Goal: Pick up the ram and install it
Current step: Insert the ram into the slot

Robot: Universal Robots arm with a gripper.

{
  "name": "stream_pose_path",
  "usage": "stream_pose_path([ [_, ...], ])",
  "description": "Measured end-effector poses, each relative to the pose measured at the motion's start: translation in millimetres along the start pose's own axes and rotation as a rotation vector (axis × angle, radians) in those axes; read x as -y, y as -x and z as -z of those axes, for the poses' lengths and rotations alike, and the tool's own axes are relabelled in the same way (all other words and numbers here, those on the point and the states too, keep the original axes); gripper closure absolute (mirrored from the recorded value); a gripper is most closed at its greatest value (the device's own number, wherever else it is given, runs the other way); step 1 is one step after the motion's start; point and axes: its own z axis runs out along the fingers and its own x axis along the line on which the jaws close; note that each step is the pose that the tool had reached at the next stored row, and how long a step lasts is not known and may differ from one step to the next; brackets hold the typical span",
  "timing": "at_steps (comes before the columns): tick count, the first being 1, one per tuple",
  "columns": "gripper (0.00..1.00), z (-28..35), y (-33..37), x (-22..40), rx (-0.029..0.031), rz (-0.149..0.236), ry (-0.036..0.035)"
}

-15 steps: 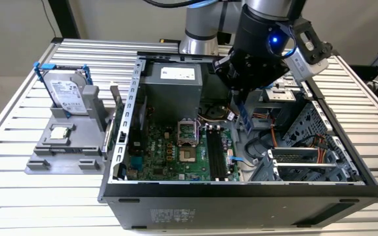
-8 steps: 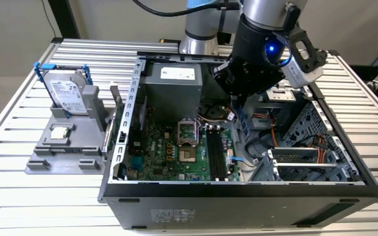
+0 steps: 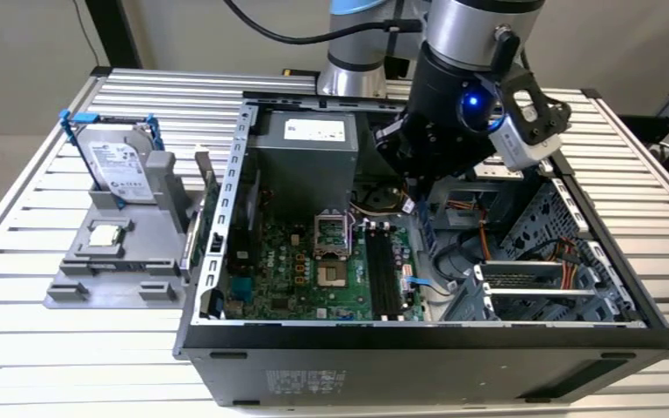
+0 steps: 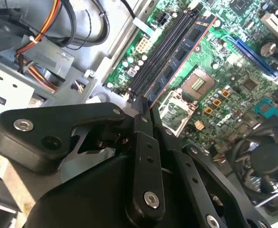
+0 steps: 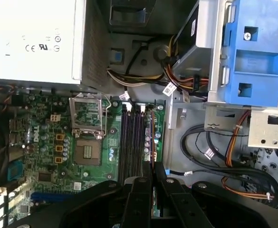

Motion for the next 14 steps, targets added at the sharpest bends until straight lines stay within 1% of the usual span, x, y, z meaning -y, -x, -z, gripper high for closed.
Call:
stream_pose_path([
  [2,1.00,-2.4,-0.1,0.0,0.0021,-0.010,-0.0028],
  [8,1.00,-13.3,-0.3,-0.7,0.0028,-0.036,-0.0035],
  [13,1.00,-22.3,-0.6,-0.6,0.0028,-0.037,-0.0038],
  [14,1.00,-23.3,-0.6,-0.6,0.0027,-0.038,-0.0048],
])
